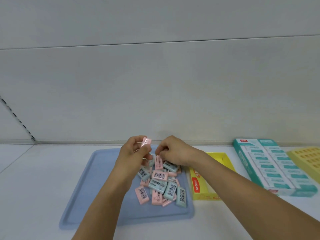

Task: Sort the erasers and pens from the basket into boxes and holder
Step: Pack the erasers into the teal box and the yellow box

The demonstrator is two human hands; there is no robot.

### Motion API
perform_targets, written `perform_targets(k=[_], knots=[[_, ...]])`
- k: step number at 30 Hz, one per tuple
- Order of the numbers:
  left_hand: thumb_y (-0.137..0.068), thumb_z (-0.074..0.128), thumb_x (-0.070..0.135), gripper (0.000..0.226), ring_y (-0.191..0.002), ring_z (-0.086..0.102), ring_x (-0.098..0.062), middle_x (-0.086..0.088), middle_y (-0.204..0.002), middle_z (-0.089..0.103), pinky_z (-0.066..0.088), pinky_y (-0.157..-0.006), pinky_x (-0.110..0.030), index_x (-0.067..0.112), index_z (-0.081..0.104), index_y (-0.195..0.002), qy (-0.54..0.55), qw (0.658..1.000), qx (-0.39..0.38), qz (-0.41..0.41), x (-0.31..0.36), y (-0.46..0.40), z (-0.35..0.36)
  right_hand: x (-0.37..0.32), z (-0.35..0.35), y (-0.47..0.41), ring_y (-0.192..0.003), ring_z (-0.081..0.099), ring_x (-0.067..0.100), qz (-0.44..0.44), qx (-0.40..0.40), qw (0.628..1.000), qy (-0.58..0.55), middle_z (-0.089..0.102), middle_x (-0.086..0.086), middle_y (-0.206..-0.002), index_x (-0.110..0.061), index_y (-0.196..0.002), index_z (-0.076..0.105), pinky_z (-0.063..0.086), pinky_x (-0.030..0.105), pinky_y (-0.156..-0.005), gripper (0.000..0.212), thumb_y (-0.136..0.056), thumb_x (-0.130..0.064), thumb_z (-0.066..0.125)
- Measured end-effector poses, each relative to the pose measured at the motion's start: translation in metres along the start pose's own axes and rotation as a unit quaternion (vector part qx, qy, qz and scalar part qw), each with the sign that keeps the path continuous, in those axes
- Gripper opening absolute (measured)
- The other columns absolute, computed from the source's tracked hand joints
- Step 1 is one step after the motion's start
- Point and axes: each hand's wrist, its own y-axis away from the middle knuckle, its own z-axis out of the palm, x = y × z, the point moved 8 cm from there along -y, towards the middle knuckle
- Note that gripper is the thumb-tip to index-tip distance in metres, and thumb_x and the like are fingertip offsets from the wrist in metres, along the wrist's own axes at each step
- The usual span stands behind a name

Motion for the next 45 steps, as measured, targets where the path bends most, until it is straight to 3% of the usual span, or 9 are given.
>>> perform_targets(k=[3,8,14,20,25,29,33,39,45], knots=[[-0.093,0.052,-0.002,0.015,-0.063,0.06,-0.018,-0.009,-0.076,0.063,0.051,-0.058,-0.028,0.004,0.058,-0.105,0.082,0.996,-0.016,-0.029,0.0,0.0,0.007,-0.002,0.002,0.005,-0.083,0.061,0.011,-0.01,-0.007,1.0,0.027,0.073,0.002,-0.101,-0.015,-0.096,0.076,0.046,0.019,-0.065,0.025,-0.091,-0.009,0.053],[-0.094,0.045,-0.002,0.01,-0.06,0.06,-0.017,-0.011,-0.08,0.062,0.05,-0.05,-0.025,0.003,0.053,-0.096,0.148,0.986,0.003,-0.074,-0.009,0.002,0.007,-0.002,0.005,0.008,-0.094,0.063,0.022,-0.022,0.002,0.996,0.083,0.069,0.006,-0.102,-0.01,-0.104,0.068,0.052,0.035,-0.081,0.025,-0.087,-0.028,0.064],[-0.094,0.051,0.005,0.005,-0.058,0.053,-0.015,-0.003,-0.066,0.054,0.042,-0.047,-0.027,0.009,0.054,-0.092,0.121,0.989,0.025,-0.081,-0.012,0.009,0.002,-0.012,0.017,0.001,-0.08,0.063,0.024,-0.005,-0.047,0.992,0.116,0.066,0.006,-0.085,-0.011,-0.084,0.063,0.049,0.032,-0.063,0.025,-0.075,-0.029,0.078],[-0.095,0.056,0.02,0.014,-0.046,0.029,-0.008,0.009,-0.052,0.035,0.025,-0.043,-0.02,0.014,0.062,-0.084,-0.003,0.998,0.009,-0.057,-0.007,0.018,-0.004,-0.006,-0.025,0.021,-0.066,0.059,0.018,-0.013,0.112,0.972,-0.206,0.062,0.006,-0.077,-0.016,-0.088,0.056,0.052,0.034,-0.061,0.013,-0.086,-0.006,0.063],[-0.094,0.061,0.026,0.02,-0.042,0.027,-0.007,0.009,-0.048,0.033,0.023,-0.04,-0.02,0.012,0.073,-0.088,-0.015,0.998,-0.059,-0.01,0.014,0.024,0.028,0.002,-0.044,0.056,-0.068,0.07,0.023,-0.02,0.088,0.912,-0.401,0.07,0.021,-0.082,-0.001,-0.094,0.065,0.061,0.03,-0.067,0.012,-0.086,0.007,0.064],[-0.093,0.06,0.027,0.02,-0.044,0.025,-0.01,0.006,-0.05,0.03,0.022,-0.041,-0.02,0.016,0.076,-0.087,-0.037,0.994,-0.102,-0.006,0.022,0.025,0.058,0.009,-0.07,0.083,-0.067,0.065,0.009,-0.076,0.167,0.97,-0.162,0.072,-0.003,-0.079,-0.015,-0.09,0.071,0.055,0.022,-0.068,0.017,-0.078,-0.004,0.075],[-0.093,0.061,0.032,0.016,-0.046,0.047,0.001,0.017,-0.05,0.05,0.048,-0.047,-0.019,0.023,0.073,-0.097,-0.091,0.987,-0.131,0.0,0.022,0.032,0.089,0.017,-0.086,0.109,-0.079,0.059,0.014,-0.098,0.215,0.958,0.164,0.062,-0.011,-0.085,-0.023,-0.094,0.064,0.046,0.032,-0.071,0.011,-0.083,-0.026,0.066],[-0.077,0.067,0.063,0.061,-0.105,0.056,-0.009,0.013,-0.115,0.059,0.045,-0.084,-0.029,0.044,0.049,-0.132,-0.467,0.865,-0.169,0.068,0.011,0.041,0.106,0.067,-0.071,0.114,-0.095,0.055,0.018,-0.004,0.122,0.956,0.268,0.055,-0.009,-0.103,-0.031,-0.104,0.065,0.047,0.034,-0.08,0.027,-0.08,-0.043,0.06],[-0.08,0.063,0.064,0.069,-0.123,0.048,-0.011,0.013,-0.137,0.052,0.041,-0.089,-0.029,0.042,0.04,-0.141,-0.508,0.839,-0.184,0.067,0.005,0.044,0.108,0.076,-0.052,0.1,-0.091,0.054,0.019,-0.004,0.09,0.954,0.286,0.059,-0.007,-0.101,-0.026,-0.102,0.067,0.045,0.03,-0.074,0.023,-0.088,-0.037,0.052]])
